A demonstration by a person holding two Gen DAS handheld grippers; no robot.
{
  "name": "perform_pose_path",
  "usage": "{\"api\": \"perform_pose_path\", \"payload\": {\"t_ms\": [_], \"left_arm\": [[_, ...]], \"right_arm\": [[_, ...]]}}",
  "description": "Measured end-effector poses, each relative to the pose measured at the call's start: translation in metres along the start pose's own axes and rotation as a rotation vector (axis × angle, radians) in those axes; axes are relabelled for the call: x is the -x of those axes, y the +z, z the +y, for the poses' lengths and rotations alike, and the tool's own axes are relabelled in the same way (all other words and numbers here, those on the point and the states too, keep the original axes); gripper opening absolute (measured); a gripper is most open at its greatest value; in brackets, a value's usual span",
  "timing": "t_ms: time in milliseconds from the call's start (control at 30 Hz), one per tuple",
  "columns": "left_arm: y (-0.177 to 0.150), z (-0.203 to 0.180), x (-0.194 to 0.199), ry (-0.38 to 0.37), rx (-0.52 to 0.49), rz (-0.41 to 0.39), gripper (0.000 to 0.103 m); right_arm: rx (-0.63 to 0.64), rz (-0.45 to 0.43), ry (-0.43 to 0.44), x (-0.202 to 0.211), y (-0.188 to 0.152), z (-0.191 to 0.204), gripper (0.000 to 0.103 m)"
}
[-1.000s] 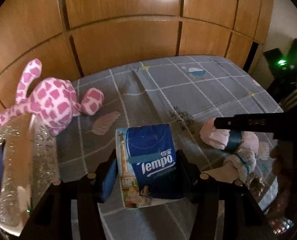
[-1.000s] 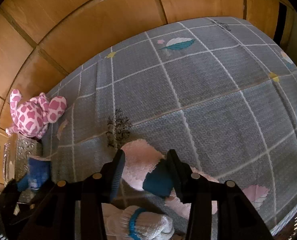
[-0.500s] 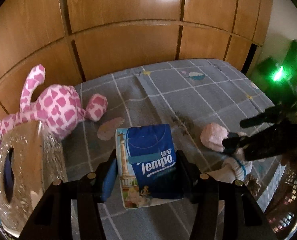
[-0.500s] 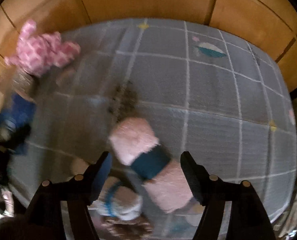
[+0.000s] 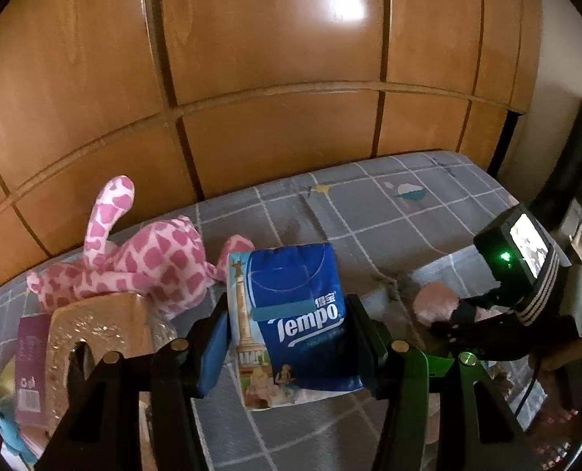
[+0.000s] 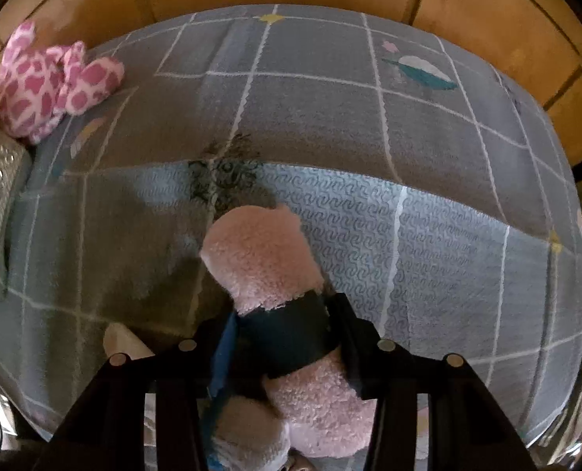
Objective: Organize soft objects
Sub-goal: 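Carry the Tempo pack to the gold tray and open the left tool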
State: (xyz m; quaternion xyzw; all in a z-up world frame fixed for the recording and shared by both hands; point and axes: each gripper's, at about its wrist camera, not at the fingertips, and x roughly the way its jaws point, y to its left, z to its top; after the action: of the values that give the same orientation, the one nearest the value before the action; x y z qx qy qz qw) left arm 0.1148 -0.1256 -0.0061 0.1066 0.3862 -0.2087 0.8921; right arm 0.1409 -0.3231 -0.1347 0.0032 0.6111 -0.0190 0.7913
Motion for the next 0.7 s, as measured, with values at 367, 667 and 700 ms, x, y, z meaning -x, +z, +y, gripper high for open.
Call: {"api": "perform_pose_path", "payload": {"t_ms": [367, 667, 700], "left_arm": [[0.016, 0.032, 0.01, 0.055, 0.058, -0.039, 0.056], [0.022, 0.095, 0.023, 0.132, 0.202, -0.059, 0.056], [0.02, 0.104, 0.025, 0.147, 0.223, -0.059, 0.056]], "right_arm": [[-0.042, -0.006, 0.032, 0.002, 0.004, -0.02, 0.047], [-0.085, -0.016, 0.052, 0.006, 0.003, -0.027, 0.047], [-0.085, -0.016, 0.051, 0.006, 0.004, -0.027, 0.047]]}}
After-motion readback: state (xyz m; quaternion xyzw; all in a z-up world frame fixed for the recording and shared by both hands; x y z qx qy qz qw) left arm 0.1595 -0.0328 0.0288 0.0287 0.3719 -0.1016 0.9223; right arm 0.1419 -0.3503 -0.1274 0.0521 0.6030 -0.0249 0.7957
